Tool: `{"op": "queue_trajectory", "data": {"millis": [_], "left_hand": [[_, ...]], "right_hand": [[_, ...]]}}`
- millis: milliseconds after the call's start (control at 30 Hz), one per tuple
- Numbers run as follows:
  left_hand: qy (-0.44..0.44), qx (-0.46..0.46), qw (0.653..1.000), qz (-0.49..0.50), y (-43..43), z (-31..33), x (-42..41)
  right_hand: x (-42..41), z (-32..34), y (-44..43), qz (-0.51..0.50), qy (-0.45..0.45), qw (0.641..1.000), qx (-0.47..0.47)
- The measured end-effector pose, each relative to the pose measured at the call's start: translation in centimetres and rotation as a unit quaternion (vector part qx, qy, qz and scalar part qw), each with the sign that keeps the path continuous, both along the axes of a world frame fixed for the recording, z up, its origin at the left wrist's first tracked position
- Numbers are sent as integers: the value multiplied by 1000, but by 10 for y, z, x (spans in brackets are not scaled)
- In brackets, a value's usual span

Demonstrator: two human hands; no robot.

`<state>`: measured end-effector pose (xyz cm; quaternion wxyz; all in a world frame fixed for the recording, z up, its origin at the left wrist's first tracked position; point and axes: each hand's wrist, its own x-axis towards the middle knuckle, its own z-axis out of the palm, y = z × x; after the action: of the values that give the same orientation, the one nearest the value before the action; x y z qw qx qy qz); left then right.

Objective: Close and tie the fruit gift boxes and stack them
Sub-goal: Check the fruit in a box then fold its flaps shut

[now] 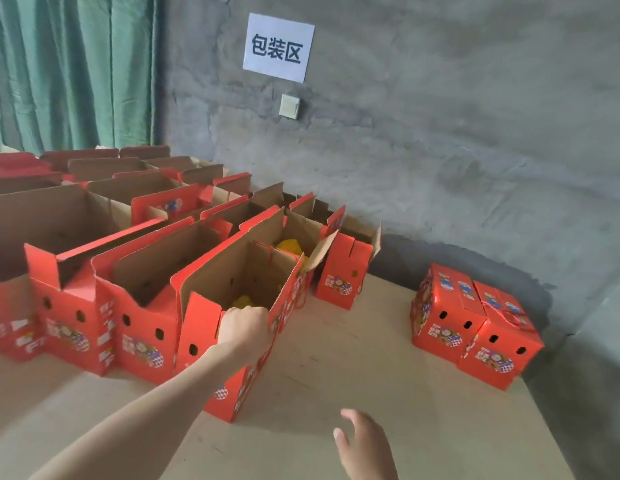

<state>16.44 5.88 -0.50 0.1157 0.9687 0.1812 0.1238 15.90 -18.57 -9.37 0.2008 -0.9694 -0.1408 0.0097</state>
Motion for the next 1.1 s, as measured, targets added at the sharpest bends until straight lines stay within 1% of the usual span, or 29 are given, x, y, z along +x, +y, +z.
{"op": "queue_trajectory", "data": {"millis": [67,200,333,400,433,500,600,700,733,767,833,900,967,1000,1033,1100], "left_hand": [[3,-4,1000,-18,-8,-2,-2],[43,3,996,-75,-35,4,-21],[71,46,980,-181,-92,16,-55],[93,50,966,-237,-121,20,-71],[105,45,958,-263,-136,22,-78],[131,45,937,-320,-167,27,-92],[147,72,895,-415,-199,38,-108],[108,99,867,-477,-181,54,-93],[91,119,861,-487,-163,60,-83],[82,134,862,-483,-140,64,-71],[119,177,881,-422,-86,65,-44],[187,203,895,-352,-46,60,-21],[289,177,896,-288,-25,52,-10],[314,166,894,-271,-18,47,-9],[307,161,898,-270,-12,42,-9],[221,156,913,-306,-3,37,-21]], "right_hand": [[2,15,9,2,12,999,43],[-2,47,28,-44,25,990,130],[-8,74,39,-65,56,973,215],[-9,87,33,-105,81,955,265],[-10,93,24,-138,102,938,301],[-14,100,-1,-173,146,922,315],[-28,113,-41,-129,183,947,230],[-43,120,-65,-101,206,937,264],[-48,125,-71,-93,228,941,234],[-53,129,-77,-84,252,944,194],[-58,127,-84,-72,264,953,130],[-60,123,-83,-73,243,965,71],[-57,115,-86,-70,212,974,28],[-55,112,-90,-68,205,976,16],[-54,110,-96,-69,198,978,7],[-52,109,-109,-76,189,979,3]]}}
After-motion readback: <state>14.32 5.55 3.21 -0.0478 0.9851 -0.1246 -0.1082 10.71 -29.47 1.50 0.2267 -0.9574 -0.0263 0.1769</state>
